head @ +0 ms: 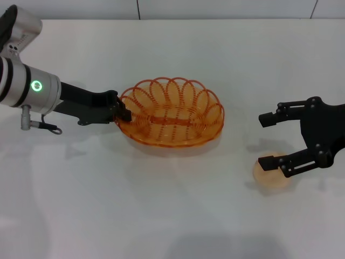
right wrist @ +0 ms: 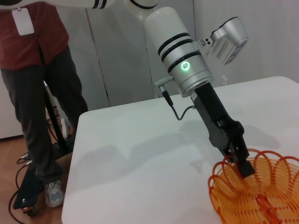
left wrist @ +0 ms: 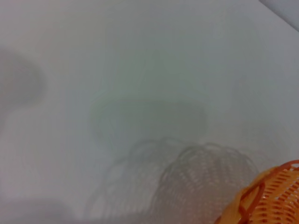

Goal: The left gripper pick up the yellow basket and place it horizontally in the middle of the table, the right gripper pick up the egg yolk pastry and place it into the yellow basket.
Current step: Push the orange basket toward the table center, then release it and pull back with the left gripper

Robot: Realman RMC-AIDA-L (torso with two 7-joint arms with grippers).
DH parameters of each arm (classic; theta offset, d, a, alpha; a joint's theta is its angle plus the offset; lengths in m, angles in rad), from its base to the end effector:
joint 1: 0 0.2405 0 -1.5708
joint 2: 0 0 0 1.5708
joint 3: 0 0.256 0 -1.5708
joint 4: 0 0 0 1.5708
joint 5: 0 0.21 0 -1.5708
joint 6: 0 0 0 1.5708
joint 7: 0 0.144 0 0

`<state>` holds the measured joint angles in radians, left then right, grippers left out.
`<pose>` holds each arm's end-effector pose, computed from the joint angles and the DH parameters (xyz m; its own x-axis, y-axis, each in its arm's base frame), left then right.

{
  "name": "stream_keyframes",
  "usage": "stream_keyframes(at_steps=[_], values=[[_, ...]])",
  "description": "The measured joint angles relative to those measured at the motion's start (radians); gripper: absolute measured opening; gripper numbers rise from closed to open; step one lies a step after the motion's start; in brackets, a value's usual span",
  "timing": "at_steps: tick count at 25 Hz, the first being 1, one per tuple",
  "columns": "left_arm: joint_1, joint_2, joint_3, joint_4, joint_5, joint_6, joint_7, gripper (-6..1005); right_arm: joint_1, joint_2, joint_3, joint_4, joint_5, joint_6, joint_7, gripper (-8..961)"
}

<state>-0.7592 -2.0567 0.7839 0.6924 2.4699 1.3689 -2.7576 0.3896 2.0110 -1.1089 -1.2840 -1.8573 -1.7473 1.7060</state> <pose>-0.2470 0.3857 -0.0104 0.0500 0.9740 0.2212 0.9952 -0.0300 -0.0928 0.1919 0.3048 0.0495 0.9490 -0.1377 -0.2835 -0.1615 -0.9849 -0.0620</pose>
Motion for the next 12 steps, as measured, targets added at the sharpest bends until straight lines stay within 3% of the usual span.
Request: stream_keyframes(at_steps=[12], values=[[0.000, 0.001, 0.015, -0.008, 0.000, -0.007, 0.001, 144, 0.002, 0.000, 0.001, 0.003, -0.007, 0.004, -0.002, 869]])
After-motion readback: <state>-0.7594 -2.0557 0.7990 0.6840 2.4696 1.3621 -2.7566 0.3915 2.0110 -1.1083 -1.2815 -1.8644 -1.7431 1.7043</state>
